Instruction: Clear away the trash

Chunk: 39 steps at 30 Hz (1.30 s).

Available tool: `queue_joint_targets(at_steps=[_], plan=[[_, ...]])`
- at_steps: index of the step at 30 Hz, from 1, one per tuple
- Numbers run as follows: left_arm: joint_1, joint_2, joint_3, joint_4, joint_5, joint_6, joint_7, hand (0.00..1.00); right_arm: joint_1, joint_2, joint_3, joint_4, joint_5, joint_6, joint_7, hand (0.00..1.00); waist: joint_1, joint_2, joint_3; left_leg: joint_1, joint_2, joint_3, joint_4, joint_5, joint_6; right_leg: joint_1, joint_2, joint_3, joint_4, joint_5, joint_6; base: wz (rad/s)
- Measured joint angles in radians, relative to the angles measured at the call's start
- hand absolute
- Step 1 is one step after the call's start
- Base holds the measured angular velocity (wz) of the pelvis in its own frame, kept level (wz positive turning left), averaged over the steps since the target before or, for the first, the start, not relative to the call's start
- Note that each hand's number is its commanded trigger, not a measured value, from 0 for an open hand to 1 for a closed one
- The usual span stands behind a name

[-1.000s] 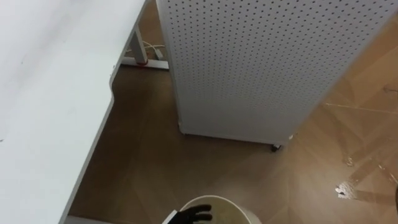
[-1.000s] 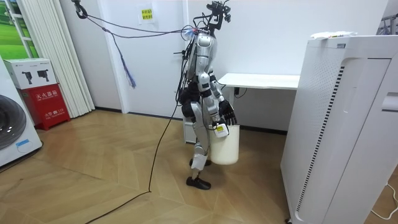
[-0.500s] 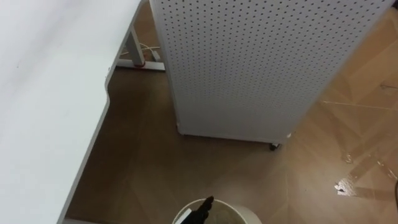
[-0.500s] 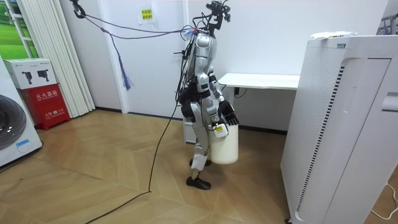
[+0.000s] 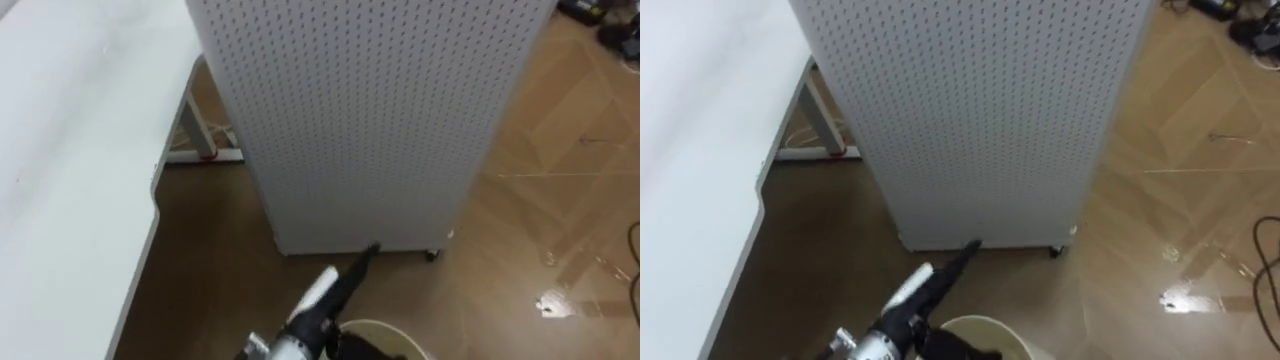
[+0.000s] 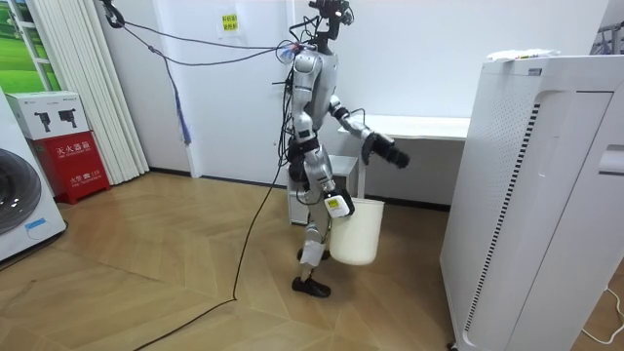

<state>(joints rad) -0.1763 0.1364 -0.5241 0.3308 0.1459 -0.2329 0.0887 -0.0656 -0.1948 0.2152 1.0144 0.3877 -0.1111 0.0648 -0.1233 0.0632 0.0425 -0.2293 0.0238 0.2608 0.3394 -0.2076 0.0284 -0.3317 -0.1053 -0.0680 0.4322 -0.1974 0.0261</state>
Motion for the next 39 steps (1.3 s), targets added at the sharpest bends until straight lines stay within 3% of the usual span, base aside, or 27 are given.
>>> queue_joint_targets(at_steps=[1,4,6,7,9,14,21,25,27,28,30,31,32,33,34,36,37,39], plan=[[0.002,0.02,0.018,-0.051,0.043,-0.003,0.024,0.0,0.015,-0.005,-0.005,-0.033,0.001,-0.002,-0.004,1.0,0.004,-0.004,-0.0035,0.016,0.001,0.015,-0.004,-0.001,0.0,0.006,0.004,0.018,-0.005,0.002,0.002,-0.41],[0.023,0.041,0.076,-0.103,0.132,-0.015,0.071,0.0,0.029,-0.007,-0.006,-0.06,-0.001,-0.001,-0.011,1.0,0.023,-0.02,-0.0132,0.08,0.006,0.073,-0.02,-0.008,-0.003,0.027,0.004,0.014,-0.007,0.006,0.0,-0.76],[0.045,0.067,0.106,-0.143,0.178,-0.017,0.129,0.0,0.032,-0.006,0.016,-0.063,0.006,-0.001,-0.009,1.0,0.05,-0.028,-0.0281,0.145,0.02,0.102,-0.035,-0.028,-0.014,0.061,0.003,-0.033,-0.016,0.014,-0.008,-0.97],[0.053,0.082,0.123,-0.174,0.204,-0.023,0.151,0.0,0.033,0.0,0.027,-0.071,0.009,-0.001,-0.009,1.0,0.053,-0.035,-0.0303,0.171,0.029,0.118,-0.037,-0.036,-0.02,0.077,0.002,-0.067,-0.022,0.02,-0.012,-0.67],[0.053,0.088,0.146,-0.181,0.248,-0.04,0.196,0.0,0.034,0.009,0.028,-0.074,0.03,-0.001,-0.009,1.0,0.052,-0.038,-0.0314,0.206,0.042,0.132,-0.037,-0.047,-0.026,0.108,0.003,-0.105,-0.036,0.027,-0.018,-0.43],[0.053,0.109,0.175,-0.197,0.335,-0.057,0.294,0.0,0.037,0.006,0.027,-0.074,0.057,-0.001,-0.007,1.0,0.046,-0.037,-0.0333,0.252,0.056,0.147,-0.042,-0.057,-0.033,0.152,0.013,-0.113,-0.054,0.032,-0.019,-0.14],[0.064,0.122,0.214,-0.305,0.398,-0.058,0.345,0.0,0.056,-0.006,0.026,-0.069,0.056,-0.001,0.004,1.0,0.049,-0.035,-0.0322,0.306,0.073,0.152,-0.071,-0.065,-0.041,0.196,0.022,-0.137,-0.072,0.033,-0.024,-0.02],[0.062,0.129,0.241,-0.356,0.454,-0.073,0.41,0.0,0.056,-0.015,0.028,-0.069,0.054,0.001,0.014,1.0,0.054,-0.038,-0.0307,0.321,0.085,0.174,-0.058,-0.072,-0.051,0.197,0.026,-0.173,-0.062,0.029,-0.033,-0.2],[0.064,0.132,0.246,-0.356,0.46,-0.073,0.429,0.0,0.057,-0.016,0.037,-0.069,0.045,0.003,0.024,1.0,0.071,-0.05,-0.024,0.319,0.102,0.182,0.019,-0.081,-0.063,0.195,0.015,-0.215,-0.025,0.008,-0.054,-0.5],[0.064,0.134,0.248,-0.356,0.461,-0.073,0.43,0.0,0.058,-0.016,0.037,-0.069,0.045,0.003,0.025,1.0,0.075,-0.055,-0.022,0.306,0.111,0.183,0.062,-0.083,-0.065,0.195,0.013,-0.213,-0.016,-0.002,-0.057,-0.46],[0.064,0.134,0.26,-0.357,0.484,-0.074,0.431,0.0,0.067,-0.028,0.037,-0.069,0.043,0.003,0.033,1.0,0.078,-0.055,-0.0242,0.222,0.178,0.17,0.305,-0.079,-0.069,0.196,0.03,-0.196,0.009,-0.033,-0.082,-0.45],[0.066,0.132,0.275,-0.357,0.495,-0.076,0.432,0.0,0.076,-0.034,0.036,-0.07,0.033,0.003,0.039,1.0,0.086,-0.054,-0.0247,0.188,0.211,0.147,0.41,-0.056,-0.071,0.197,0.047,-0.178,0.033,-0.047,-0.091,-0.48],[0.066,0.131,0.284,-0.357,0.499,-0.078,0.433,0.0,0.08,-0.037,0.037,-0.071,0.031,0.003,0.041,1.0,0.093,-0.055,-0.0246,0.169,0.222,0.127,0.464,-0.037,-0.072,0.201,0.056,-0.169,0.042,-0.054,-0.096,-0.58],[0.067,0.13,0.294,-0.356,0.503,-0.078,0.447,0.0,0.093,-0.044,0.037,-0.072,0.029,0.003,0.045,1.0,0.101,-0.056,-0.0239,0.129,0.233,0.072,0.546,0.017,-0.067,0.215,0.073,-0.143,0.053,-0.064,-0.109,-0.53],[0.068,0.128,0.299,-0.356,0.501,-0.079,0.467,0.0,0.098,-0.055,0.037,-0.071,0.023,0.004,0.044,1.0,0.105,-0.062,-0.0199,0.088,0.219,-0.001,0.593,0.033,-0.062,0.225,0.085,-0.125,0.057,-0.07,-0.119,-0.44],[0.061,0.126,0.3,-0.356,0.506,-0.089,0.492,0.0,0.098,-0.069,0.035,-0.071,0.022,0.004,0.029,1.0,0.108,-0.059,-0.0217,0.021,0.181,-0.059,0.578,-0.005,-0.053,0.225,0.091,-0.107,0.059,-0.075,-0.127,-0.31],[0.061,0.125,0.302,-0.356,0.515,-0.092,0.497,0.0,0.098,-0.076,0.035,-0.071,0.022,0.004,0.024,1.0,0.116,-0.062,-0.0204,0.005,0.165,-0.063,0.557,-0.013,-0.055,0.225,0.092,-0.091,0.059,-0.076,-0.128,-0.63],[0.064,0.124,0.316,-0.356,0.531,-0.096,0.499,0.0,0.1,-0.087,0.036,-0.062,0.012,0.004,0.01,1.0,0.155,-0.068,-0.0179,-0.043,0.113,-0.08,0.398,-0.012,-0.064,0.233,0.097,-0.038,0.048,-0.076,-0.129,-0.77]])
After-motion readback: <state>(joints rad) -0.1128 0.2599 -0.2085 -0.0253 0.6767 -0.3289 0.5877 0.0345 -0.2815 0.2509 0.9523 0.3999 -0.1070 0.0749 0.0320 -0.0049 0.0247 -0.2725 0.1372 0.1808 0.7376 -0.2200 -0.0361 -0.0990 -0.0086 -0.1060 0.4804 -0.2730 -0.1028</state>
